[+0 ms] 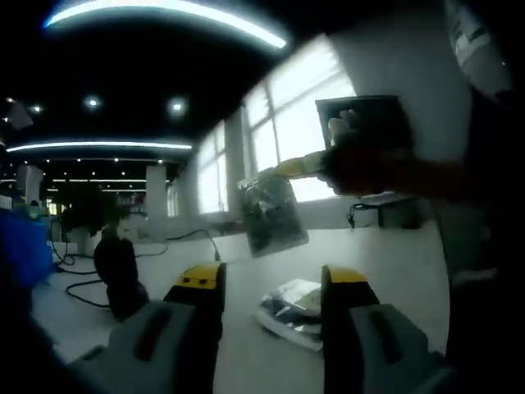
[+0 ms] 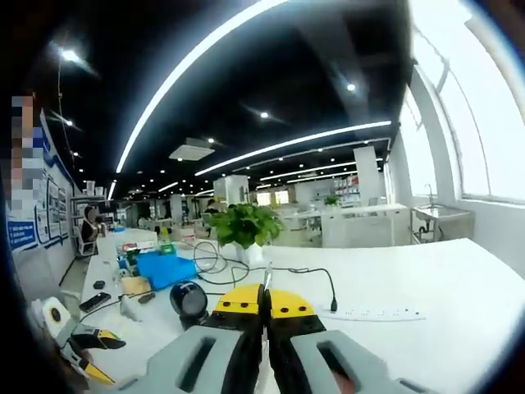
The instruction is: Clip sheet goods on table flip sheet goods clip sheet goods scan sheet goods put sheet goods back to table
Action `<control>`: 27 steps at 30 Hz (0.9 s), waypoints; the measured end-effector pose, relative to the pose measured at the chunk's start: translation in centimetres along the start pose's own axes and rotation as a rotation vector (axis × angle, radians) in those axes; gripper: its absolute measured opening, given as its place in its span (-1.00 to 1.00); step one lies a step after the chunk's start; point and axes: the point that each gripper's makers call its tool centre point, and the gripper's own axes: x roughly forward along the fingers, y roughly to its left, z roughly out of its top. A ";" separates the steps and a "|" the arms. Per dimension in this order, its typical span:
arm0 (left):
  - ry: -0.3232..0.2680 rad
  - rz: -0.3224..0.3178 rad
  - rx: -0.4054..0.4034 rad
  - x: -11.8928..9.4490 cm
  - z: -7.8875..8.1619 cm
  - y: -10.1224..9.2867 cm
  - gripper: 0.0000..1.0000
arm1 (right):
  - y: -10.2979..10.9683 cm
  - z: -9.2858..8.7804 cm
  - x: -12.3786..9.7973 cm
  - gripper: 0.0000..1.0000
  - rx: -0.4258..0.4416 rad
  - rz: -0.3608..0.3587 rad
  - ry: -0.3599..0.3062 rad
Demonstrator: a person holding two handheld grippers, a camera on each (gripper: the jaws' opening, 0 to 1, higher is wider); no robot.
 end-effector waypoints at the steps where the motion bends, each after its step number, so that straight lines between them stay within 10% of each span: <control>1: -0.007 -0.002 -0.006 -0.1 0.1 0.0 -0.23 | 0.2 0.0 0.2 -1.00 -0.003 0.002 0.001; 27: -0.013 -0.021 -0.049 -0.2 -0.3 -0.1 -0.26 | 0.8 0.4 6.2 -1.00 -0.003 -0.054 -0.069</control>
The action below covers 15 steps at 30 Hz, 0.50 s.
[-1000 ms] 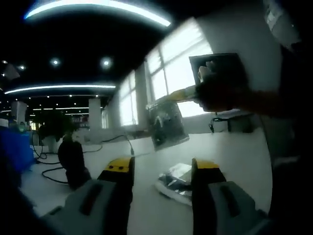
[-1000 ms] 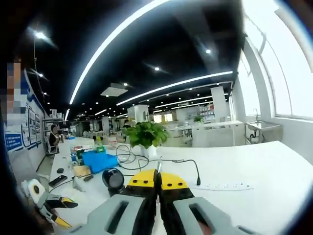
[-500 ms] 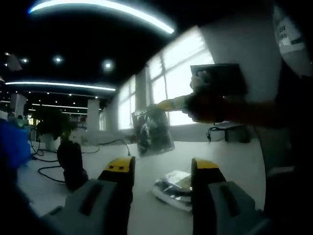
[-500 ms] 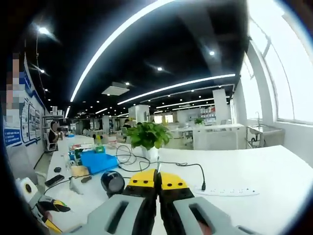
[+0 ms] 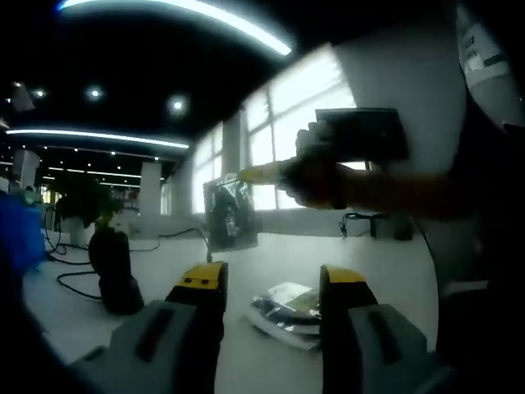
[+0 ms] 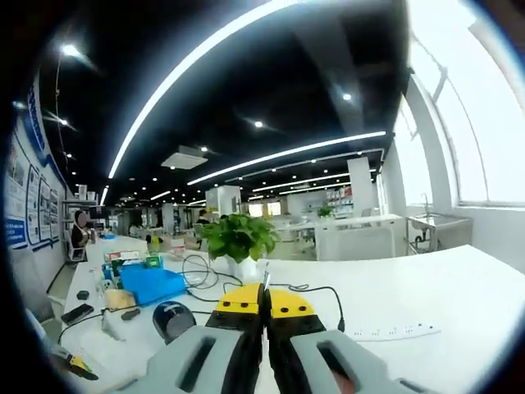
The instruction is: Clip sheet goods on table flip sheet goods clip sheet goods scan sheet goods put sheet goods back to table
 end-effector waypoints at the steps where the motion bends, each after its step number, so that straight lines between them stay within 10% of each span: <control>1: 0.000 0.006 -0.001 -0.1 0.0 0.2 -0.26 | 0.0 -0.2 0.2 -1.00 -0.002 -0.007 -0.002; 15: 0.003 0.026 -0.025 -0.4 -0.8 1.8 -0.25 | -0.7 -1.2 2.6 -1.00 0.004 -0.104 -0.065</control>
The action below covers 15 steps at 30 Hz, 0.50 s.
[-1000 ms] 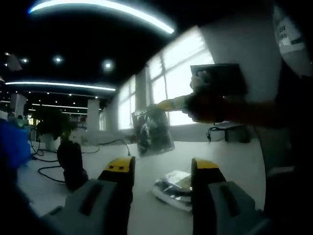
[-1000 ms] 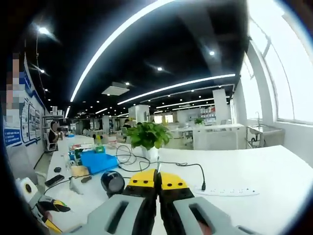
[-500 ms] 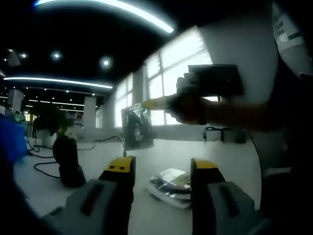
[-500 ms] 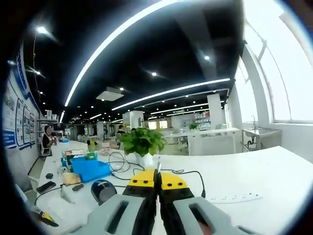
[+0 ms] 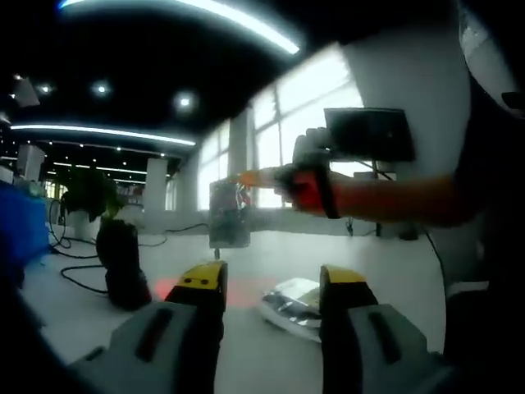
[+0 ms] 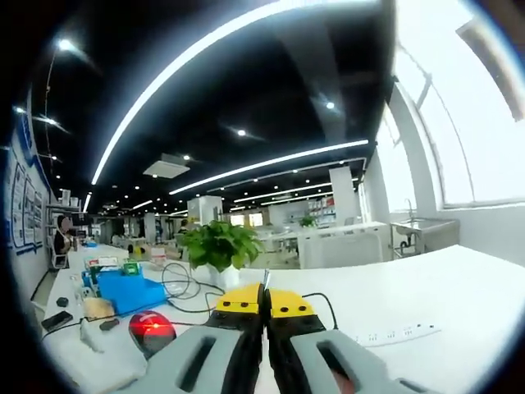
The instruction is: Clip sheet goods on table flip sheet goods clip sheet goods scan sheet goods put sheet goods back to table
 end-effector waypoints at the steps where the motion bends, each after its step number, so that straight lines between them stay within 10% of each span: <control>1: -0.003 0.002 -0.009 0.0 0.0 0.1 -0.25 | 0.1 -0.2 0.2 -1.00 -0.006 0.000 -0.001; 15: 0.021 -0.025 -0.010 0.2 0.0 -1.3 -0.24 | 0.9 -2.5 1.7 -1.00 -0.046 0.006 0.001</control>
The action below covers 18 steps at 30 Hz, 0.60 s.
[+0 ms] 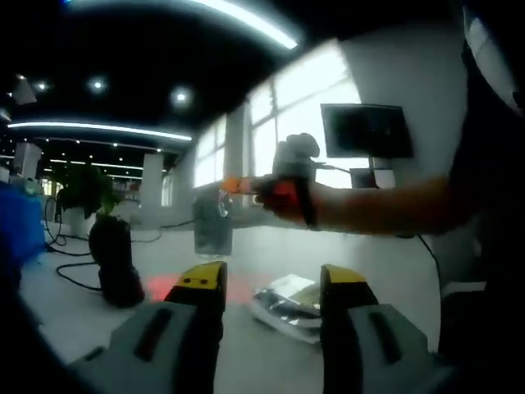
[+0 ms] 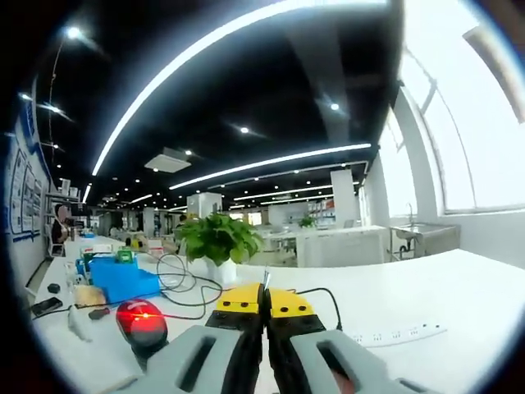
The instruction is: Clip sheet goods on table flip sheet goods clip sheet goods scan sheet goods put sheet goods back to table
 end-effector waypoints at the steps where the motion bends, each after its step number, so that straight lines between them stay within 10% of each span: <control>1: -0.004 -0.002 -0.009 -0.1 0.1 -0.1 -0.24 | 0.1 0.1 0.0 -1.00 -0.005 0.001 -0.001; 18: 0.012 -0.020 0.002 0.1 0.2 -0.9 -0.24 | -0.5 -0.9 1.6 -1.00 0.020 -0.011 -0.012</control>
